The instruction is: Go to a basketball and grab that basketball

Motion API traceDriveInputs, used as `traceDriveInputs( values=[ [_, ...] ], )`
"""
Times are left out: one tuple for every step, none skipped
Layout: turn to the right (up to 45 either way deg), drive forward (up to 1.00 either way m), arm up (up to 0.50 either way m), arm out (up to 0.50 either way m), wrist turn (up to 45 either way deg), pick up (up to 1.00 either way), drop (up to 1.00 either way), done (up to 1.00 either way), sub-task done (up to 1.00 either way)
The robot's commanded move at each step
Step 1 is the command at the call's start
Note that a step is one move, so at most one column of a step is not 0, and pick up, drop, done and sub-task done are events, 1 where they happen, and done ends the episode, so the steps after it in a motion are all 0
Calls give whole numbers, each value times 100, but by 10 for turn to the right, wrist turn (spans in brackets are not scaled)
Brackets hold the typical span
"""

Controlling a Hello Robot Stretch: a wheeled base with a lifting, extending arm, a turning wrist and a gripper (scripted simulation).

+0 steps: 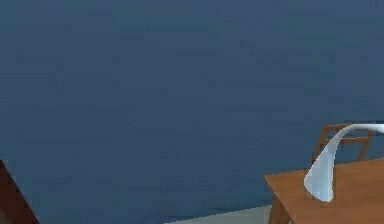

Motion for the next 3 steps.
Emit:
traceDriveInputs(
  values=[
    [-450, 0, 0, 0, 0, 0, 0, 0, 0],
    [-450, 0, 0, 0, 0, 0, 0, 0, 0],
    [-450, 0, 0, 0, 0, 0, 0, 0, 0]
  ],
)
